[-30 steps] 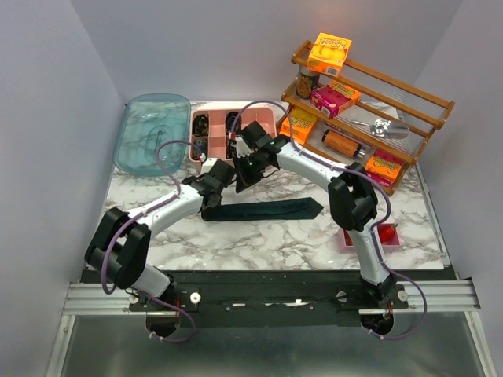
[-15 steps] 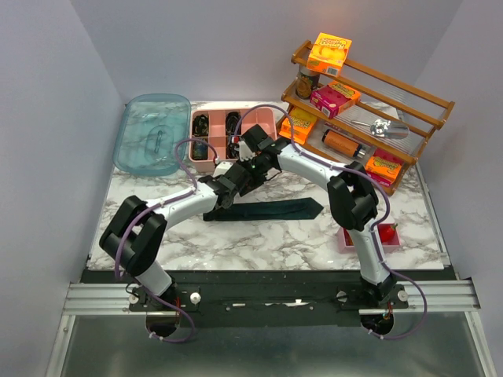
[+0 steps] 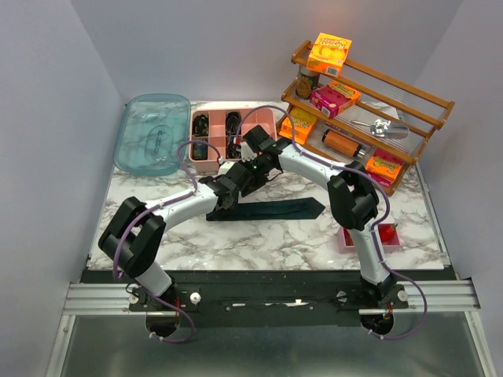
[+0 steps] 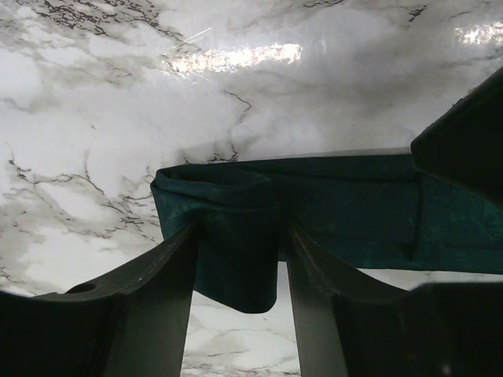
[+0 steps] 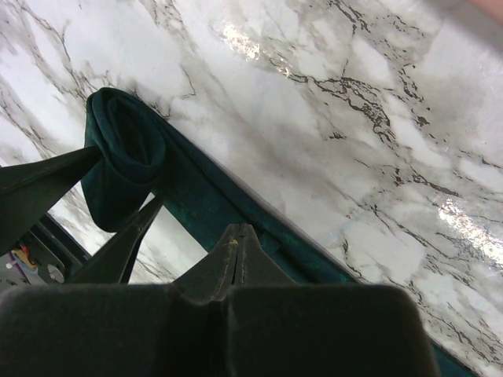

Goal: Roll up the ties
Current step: Roll the tie at the center of the board.

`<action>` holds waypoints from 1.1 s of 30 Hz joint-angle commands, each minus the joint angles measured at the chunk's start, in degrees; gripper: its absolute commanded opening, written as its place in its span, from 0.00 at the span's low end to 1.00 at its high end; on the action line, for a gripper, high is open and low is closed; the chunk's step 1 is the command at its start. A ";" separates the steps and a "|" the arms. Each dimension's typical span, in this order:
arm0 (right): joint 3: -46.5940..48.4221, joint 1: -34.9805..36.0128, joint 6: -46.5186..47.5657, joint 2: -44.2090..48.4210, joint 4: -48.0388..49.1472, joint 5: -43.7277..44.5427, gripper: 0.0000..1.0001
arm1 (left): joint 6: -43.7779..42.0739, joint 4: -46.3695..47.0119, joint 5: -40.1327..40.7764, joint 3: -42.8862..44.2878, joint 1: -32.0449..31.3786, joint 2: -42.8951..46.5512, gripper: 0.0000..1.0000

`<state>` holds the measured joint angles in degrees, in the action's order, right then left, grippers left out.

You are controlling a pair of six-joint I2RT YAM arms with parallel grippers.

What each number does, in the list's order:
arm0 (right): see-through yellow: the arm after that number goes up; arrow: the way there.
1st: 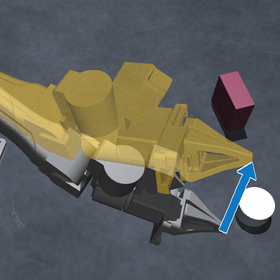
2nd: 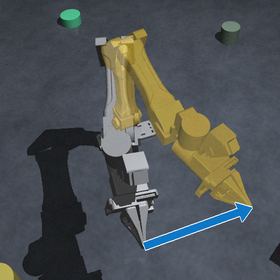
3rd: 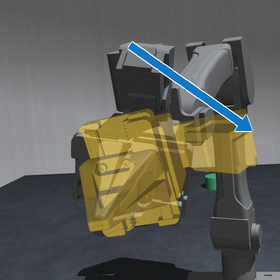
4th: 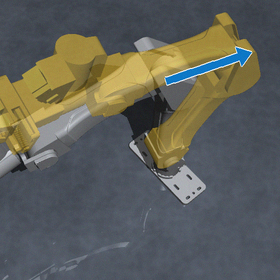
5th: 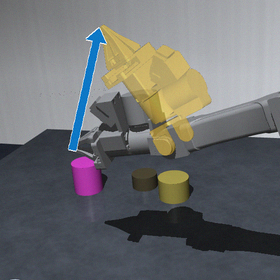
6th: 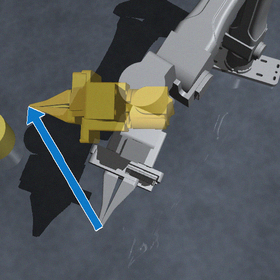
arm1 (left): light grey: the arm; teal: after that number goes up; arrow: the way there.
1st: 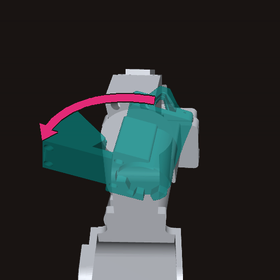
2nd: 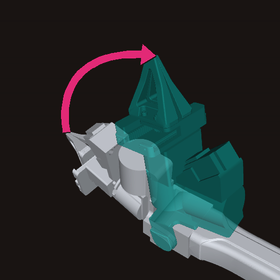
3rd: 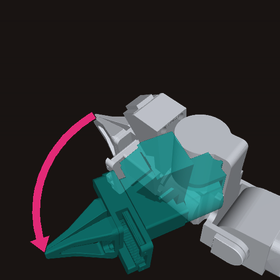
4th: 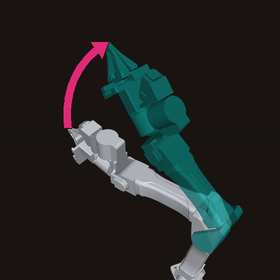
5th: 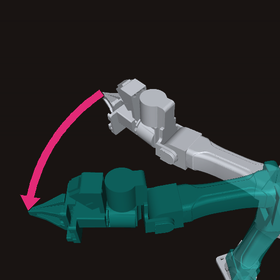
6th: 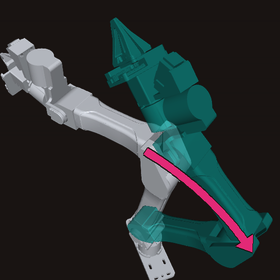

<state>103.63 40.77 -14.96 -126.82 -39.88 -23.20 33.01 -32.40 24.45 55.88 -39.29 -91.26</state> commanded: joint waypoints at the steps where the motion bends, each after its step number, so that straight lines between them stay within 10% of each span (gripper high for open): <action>1: -0.45 -0.17 0.90 1.05 0.59 0.09 0.01 | 0.91 -0.20 -1.77 1.52 -0.61 3.19 0.60; 33: 0.25 0.53 1.43 4.04 0.24 -3.08 0.01 | 6.27 24.76 -31.03 -14.39 13.79 20.23 0.70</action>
<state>103.63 40.80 -14.44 -126.15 -39.90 -24.27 38.15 -11.11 -1.10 43.70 -29.47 -75.61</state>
